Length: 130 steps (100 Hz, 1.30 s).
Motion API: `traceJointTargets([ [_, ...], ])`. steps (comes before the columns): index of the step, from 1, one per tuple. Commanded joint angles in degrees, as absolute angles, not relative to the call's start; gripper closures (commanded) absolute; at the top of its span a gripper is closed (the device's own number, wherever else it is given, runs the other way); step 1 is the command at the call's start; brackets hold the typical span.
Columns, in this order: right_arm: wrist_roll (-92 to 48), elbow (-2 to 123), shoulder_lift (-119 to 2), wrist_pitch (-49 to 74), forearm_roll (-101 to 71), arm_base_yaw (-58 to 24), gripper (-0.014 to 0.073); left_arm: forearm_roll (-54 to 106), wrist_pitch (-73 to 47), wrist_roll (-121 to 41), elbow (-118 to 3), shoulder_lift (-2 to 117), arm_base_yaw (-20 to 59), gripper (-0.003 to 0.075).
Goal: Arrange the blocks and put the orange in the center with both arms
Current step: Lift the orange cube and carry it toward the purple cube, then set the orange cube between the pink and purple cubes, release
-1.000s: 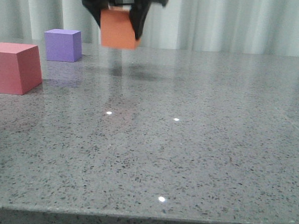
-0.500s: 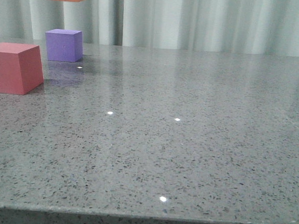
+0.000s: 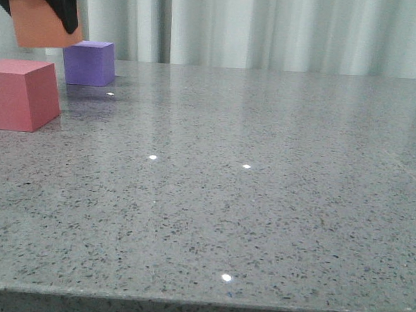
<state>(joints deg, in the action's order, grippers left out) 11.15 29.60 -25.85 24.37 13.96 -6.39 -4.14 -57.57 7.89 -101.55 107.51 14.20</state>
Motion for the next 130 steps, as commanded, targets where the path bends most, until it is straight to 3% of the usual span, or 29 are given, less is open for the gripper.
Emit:
traceJointTargets([
  [1,11.0,31.0,-26.0,19.8,15.2,-6.0,0.0704,-3.5,-52.1,7.8,-101.0,103.9,14.0,0.0458],
  [39,11.0,31.0,-26.0,19.8,15.2,-6.0,0.0704,-1.3,-44.1,7.7,-94.4,103.9,14.0,0.0458],
  [113,11.0,31.0,-26.0,19.9,15.2,-6.0,0.0704,-0.9,-46.8,6.4,-94.6,109.0,14.0,0.0456],
  [123,11.0,31.0,-26.0,19.9,15.2,-6.0,0.0704,-0.9,-46.9,6.4,-94.6,109.0,14.0,0.0386],
  [130,11.0,31.0,-26.0,19.9,15.2,-6.0,0.0704,-0.9,-46.9,6.4,-94.6,109.0,14.0,0.0251],
])
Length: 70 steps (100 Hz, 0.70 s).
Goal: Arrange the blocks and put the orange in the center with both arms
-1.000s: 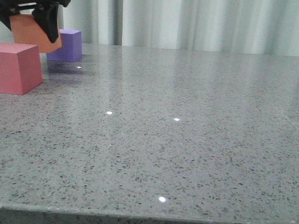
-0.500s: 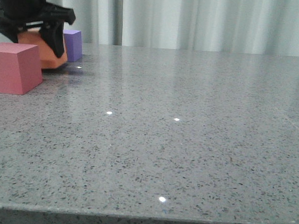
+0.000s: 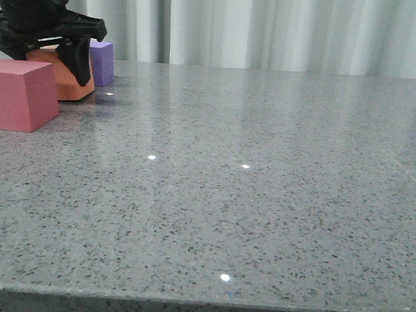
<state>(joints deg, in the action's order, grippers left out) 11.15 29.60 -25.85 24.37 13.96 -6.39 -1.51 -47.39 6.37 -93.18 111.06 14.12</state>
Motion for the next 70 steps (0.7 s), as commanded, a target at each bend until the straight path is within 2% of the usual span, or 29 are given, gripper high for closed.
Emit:
traceJointTargets([
  [1,11.0,31.0,-26.0,19.9,15.2,-6.0,0.0704,-0.9,-46.9,6.4,-94.6,109.0,14.0,0.022],
  [10,11.0,31.0,-26.0,19.9,15.2,-6.0,0.0704,-0.9,-47.3,6.4,-94.9,108.7,14.0,0.0054],
  [15,11.0,31.0,-26.0,19.9,15.2,-6.0,0.0704,-0.9,-47.6,6.4,-95.3,108.4,14.0,0.0017],
  [29,11.0,31.0,-26.0,19.9,15.2,-6.0,0.0704,-0.9,-47.2,6.4,-96.1,105.3,14.0,0.0062],
  [47,11.0,31.0,-26.0,19.9,15.2,-6.0,0.0704,-0.9,-45.7,6.4,-95.4,97.2,14.0,0.0063],
  [70,11.0,31.0,-26.0,19.9,15.2,-6.0,0.0704,-1.4,-38.0,6.4,-85.7,82.7,14.0,0.0063],
])
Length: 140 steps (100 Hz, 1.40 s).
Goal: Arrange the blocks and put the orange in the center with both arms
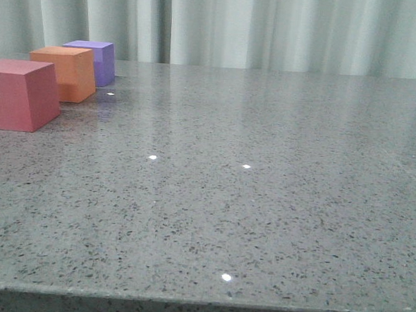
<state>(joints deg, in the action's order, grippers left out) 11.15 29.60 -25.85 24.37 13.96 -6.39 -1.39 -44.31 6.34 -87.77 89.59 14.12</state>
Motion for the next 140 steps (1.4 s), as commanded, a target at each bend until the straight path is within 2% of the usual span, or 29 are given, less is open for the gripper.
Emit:
traceJointTargets([
  [1,11.0,31.0,-26.0,19.9,15.2,-6.0,0.0704,-1.4,-37.7,6.4,-84.8,81.6,14.0,0.0063],
  [40,11.0,31.0,-26.0,19.9,15.2,-6.0,0.0704,-2.0,-19.2,6.4,-52.0,48.9,14.0,0.0063],
  [72,11.0,31.0,-26.0,19.9,15.2,-6.0,0.0704,-2.0,-19.4,6.4,-32.8,24.0,14.0,0.0074],
  [84,11.0,31.0,-26.0,19.9,15.2,-6.0,0.0704,-2.0,-19.4,6.4,-28.5,16.9,14.0,0.017],
  [91,11.0,31.0,-26.0,19.9,15.2,-6.0,0.0704,-2.0,-19.4,6.4,-26.8,13.8,14.0,0.0279],
  [113,11.0,31.0,-26.0,19.9,15.2,-6.0,0.0704,-2.0,-19.3,6.4,-25.2,10.5,14.0,0.0743],
  [140,11.0,31.0,-26.0,19.9,15.2,-6.0,0.0704,-2.0,-19.3,6.4,-25.2,10.5,14.0,0.0741],
])
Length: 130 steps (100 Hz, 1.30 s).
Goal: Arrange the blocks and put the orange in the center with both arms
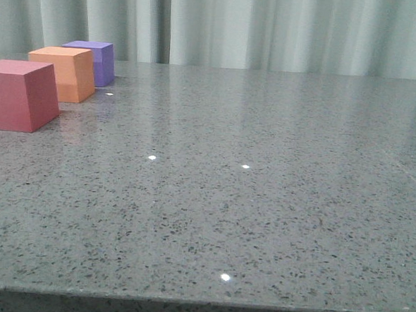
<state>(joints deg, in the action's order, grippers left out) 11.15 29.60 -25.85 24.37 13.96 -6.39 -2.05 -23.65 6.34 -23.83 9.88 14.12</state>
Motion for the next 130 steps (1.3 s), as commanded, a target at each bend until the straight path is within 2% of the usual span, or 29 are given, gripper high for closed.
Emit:
traceJointTargets([
  [1,11.0,31.0,-26.0,19.9,15.2,-6.0,0.0704,-2.0,-19.3,6.4,-25.2,10.5,14.0,0.0741],
  [60,11.0,31.0,-26.0,19.9,15.2,-6.0,0.0704,-2.4,-16.4,6.4,-24.1,10.5,14.0,0.0741],
  [98,11.0,31.0,-26.0,19.9,15.2,-6.0,0.0704,-4.8,-0.9,6.4,-9.1,6.2,5.5,0.0741],
  [130,11.0,31.0,-26.0,19.8,15.2,-6.0,0.0704,-5.4,6.6,6.4,2.7,-2.3,5.3,0.0741],
])
